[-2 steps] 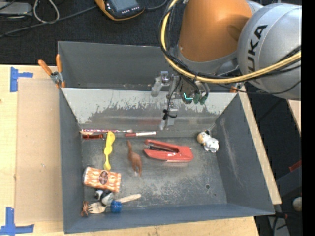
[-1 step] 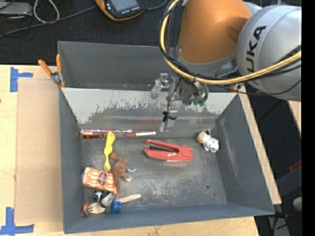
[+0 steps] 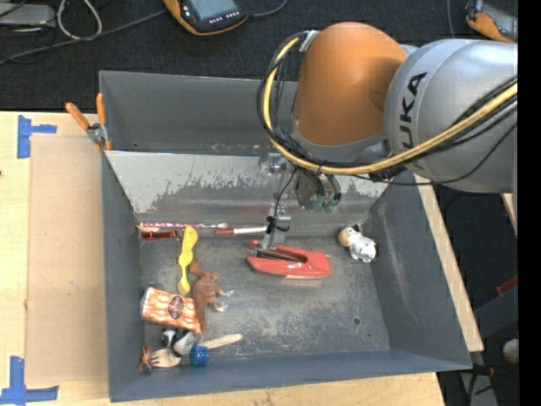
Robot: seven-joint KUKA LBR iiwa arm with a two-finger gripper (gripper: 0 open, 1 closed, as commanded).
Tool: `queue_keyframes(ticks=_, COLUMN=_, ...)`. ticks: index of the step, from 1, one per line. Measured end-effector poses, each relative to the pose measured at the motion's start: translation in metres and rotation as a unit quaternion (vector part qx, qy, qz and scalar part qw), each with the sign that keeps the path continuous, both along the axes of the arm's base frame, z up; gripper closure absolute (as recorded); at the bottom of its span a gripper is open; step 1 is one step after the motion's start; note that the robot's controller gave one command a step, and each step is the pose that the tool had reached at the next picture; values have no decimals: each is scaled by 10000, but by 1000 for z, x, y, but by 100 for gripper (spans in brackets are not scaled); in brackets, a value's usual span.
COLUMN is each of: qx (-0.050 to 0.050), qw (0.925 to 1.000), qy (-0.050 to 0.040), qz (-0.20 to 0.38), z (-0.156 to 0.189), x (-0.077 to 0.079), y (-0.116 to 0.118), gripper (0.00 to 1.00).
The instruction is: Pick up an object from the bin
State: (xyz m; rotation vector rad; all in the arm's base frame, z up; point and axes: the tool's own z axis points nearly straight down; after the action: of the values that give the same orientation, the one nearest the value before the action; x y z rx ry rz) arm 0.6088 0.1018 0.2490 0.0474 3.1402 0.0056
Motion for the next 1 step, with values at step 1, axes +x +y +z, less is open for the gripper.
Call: queue_keyframes(ticks=1, qx=-1, qw=9972, qy=-15, qz=752, z=-57, x=-16, y=-48, gripper=0)
